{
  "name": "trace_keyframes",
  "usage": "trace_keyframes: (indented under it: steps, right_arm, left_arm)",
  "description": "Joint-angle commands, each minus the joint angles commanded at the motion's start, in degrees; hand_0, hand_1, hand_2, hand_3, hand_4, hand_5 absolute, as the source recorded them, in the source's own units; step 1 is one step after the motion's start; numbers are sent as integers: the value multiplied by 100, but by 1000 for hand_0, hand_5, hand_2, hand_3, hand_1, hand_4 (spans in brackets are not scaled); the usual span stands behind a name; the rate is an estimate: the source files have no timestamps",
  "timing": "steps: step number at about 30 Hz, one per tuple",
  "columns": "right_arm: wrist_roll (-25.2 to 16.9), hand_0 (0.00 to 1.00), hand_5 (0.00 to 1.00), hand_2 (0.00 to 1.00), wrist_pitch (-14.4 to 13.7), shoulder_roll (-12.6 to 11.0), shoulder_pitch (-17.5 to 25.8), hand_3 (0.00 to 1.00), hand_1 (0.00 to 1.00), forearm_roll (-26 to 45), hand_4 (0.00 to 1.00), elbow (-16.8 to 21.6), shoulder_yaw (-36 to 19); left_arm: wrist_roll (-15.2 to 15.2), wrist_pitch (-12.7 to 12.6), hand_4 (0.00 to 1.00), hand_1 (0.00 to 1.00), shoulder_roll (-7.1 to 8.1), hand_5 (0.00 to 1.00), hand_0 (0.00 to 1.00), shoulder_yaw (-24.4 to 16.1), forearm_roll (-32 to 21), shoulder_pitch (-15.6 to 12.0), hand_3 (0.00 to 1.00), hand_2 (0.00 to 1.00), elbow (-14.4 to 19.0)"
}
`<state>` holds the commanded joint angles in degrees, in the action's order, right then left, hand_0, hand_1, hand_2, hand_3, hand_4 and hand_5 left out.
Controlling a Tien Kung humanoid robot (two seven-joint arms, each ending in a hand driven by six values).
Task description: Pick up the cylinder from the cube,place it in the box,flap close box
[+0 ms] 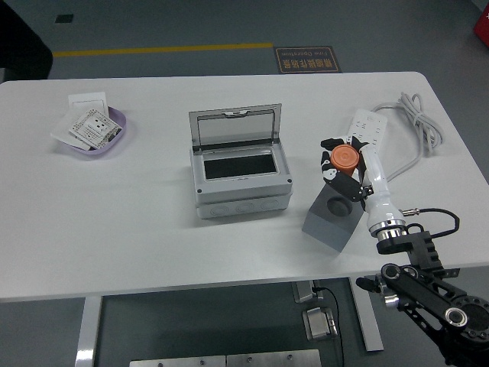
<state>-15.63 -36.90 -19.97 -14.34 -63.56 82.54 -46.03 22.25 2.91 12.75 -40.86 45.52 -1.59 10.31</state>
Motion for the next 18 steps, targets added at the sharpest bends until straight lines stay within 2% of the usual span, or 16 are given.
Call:
trace_keyframes:
  steps: [1, 2, 7, 8, 13, 14, 18]
  right_arm:
    - [64, 692, 2, 442, -8, -2, -85, 357, 491, -67, 228, -1, 62]
    - [157, 585, 2, 345, -8, -1, -184, 298, 309, -168, 133, -6, 133]
    - [763, 585, 2, 345, -3, 49, -756, 298, 309, -831, 133, -90, 536]
    - [913, 132, 2, 312, 13, 64, -882, 256, 132, -1003, 73, -111, 626]
    - [1629, 132, 2, 312, 251, 185, -1506, 256, 132, -1814, 73, -388, 1158]
    - [1779, 2, 2, 312, 309, 228, -1654, 245, 60, -1980, 81, -491, 1284]
    - [2284, 2, 2, 312, 479, 441, -2213, 245, 60, -2510, 81, -929, 1774]
  left_arm:
    - [1, 1, 616, 698, 2, 144, 658, -2, 0, 1, 608, 599, 0]
    - [2, 4, 620, 697, 4, 155, 658, -1, -2, 1, 607, 599, 0]
    - [11, 12, 620, 697, 10, 155, 658, -1, -8, 5, 607, 599, 0]
    - [12, 13, 622, 695, 11, 157, 658, -2, -9, 5, 608, 599, 0]
    - [33, 25, 622, 695, 20, 157, 658, -10, 2, 4, 608, 599, 0]
    - [40, 28, 630, 695, 24, 171, 658, -22, 16, 5, 608, 600, 0]
    - [52, 32, 630, 695, 46, 171, 658, -28, 33, 16, 608, 600, 0]
